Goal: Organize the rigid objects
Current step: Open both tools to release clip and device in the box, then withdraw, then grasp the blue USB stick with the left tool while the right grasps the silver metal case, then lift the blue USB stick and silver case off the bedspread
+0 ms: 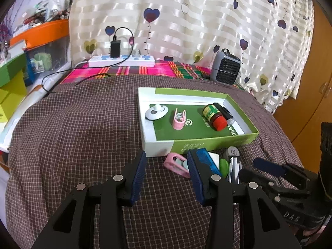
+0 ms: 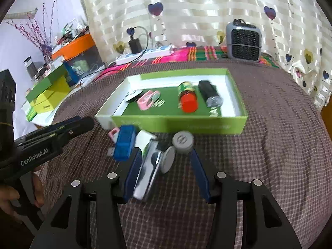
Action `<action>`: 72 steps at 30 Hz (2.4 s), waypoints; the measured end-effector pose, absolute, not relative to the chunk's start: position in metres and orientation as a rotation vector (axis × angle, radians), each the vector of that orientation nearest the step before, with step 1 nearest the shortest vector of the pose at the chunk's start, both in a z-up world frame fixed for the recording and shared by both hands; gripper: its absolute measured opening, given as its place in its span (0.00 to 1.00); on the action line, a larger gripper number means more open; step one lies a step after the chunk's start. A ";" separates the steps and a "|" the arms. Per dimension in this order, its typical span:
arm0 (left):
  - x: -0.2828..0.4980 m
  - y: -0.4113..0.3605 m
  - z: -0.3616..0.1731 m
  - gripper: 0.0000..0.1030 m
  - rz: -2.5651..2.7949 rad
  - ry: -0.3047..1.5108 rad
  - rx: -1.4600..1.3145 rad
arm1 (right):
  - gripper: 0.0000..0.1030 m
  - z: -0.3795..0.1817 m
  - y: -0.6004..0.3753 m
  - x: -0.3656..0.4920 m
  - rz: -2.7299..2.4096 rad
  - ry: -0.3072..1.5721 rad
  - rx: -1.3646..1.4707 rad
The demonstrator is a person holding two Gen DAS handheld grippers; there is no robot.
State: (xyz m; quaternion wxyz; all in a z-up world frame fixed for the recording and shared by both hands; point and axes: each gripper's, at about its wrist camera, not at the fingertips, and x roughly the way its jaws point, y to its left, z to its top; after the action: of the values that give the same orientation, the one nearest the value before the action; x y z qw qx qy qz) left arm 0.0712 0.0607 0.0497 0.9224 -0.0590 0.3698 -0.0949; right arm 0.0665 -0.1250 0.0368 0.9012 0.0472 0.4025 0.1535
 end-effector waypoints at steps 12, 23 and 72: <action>0.059 0.073 0.046 0.39 -0.190 0.762 -0.139 | 0.49 0.024 -0.102 0.058 0.299 0.868 0.067; 0.051 0.081 0.042 0.39 -0.177 0.775 -0.144 | 0.38 0.015 -0.094 0.058 0.276 0.879 0.039; 0.094 -0.012 0.028 0.40 -0.250 0.888 0.031 | 0.11 0.015 -0.165 0.049 0.245 0.833 0.140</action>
State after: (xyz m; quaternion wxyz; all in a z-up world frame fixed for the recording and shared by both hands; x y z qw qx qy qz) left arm 0.0945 -0.0118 0.0277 0.8954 0.0150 0.4283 -0.1205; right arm 0.0493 -0.1651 0.0155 0.9049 0.0678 0.4031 0.1188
